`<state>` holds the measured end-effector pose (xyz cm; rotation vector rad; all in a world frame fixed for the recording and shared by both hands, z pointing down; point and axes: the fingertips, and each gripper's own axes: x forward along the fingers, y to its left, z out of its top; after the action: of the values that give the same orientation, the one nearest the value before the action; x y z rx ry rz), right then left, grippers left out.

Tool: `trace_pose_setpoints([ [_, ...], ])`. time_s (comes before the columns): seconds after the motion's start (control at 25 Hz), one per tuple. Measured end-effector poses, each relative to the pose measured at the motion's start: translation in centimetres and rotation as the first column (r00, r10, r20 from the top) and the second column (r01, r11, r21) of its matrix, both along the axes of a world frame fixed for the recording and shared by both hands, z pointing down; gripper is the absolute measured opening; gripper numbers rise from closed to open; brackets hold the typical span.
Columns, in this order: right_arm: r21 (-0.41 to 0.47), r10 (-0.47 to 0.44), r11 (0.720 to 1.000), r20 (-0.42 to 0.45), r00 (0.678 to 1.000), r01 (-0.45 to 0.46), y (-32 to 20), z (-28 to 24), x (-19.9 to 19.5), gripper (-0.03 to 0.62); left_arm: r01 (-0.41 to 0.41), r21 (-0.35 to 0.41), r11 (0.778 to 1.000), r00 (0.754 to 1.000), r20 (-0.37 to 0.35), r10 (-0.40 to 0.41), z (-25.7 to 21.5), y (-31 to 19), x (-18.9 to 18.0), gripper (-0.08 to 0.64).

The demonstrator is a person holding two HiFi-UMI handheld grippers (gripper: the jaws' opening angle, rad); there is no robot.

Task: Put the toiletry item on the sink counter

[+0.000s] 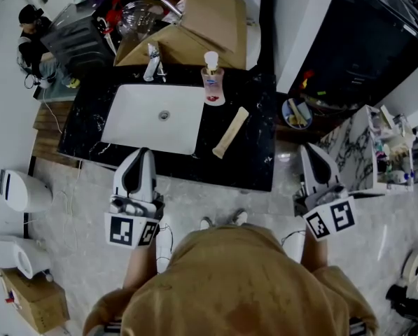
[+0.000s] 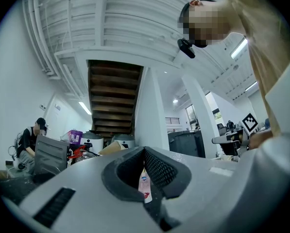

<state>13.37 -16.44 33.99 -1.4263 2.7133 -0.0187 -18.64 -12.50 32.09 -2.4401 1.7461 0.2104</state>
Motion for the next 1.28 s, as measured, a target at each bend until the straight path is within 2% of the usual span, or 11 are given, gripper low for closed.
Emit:
trace_pose_setpoints([
  [0.88,-0.046,-0.001,0.999,0.006,1.000,0.001,0.4,1.2,0.0,0.005,-0.042,-0.039,0.998,0.999,0.003,0.042,0.7,-0.6,1.7,0.005],
  [1.28,-0.043,-0.001,0.999,-0.017,1.000,0.000,0.9,1.2,-1.3,0.004,-0.063,-0.052,0.997,0.998,-0.015,0.063,1.7,-0.3,1.0,0.003],
])
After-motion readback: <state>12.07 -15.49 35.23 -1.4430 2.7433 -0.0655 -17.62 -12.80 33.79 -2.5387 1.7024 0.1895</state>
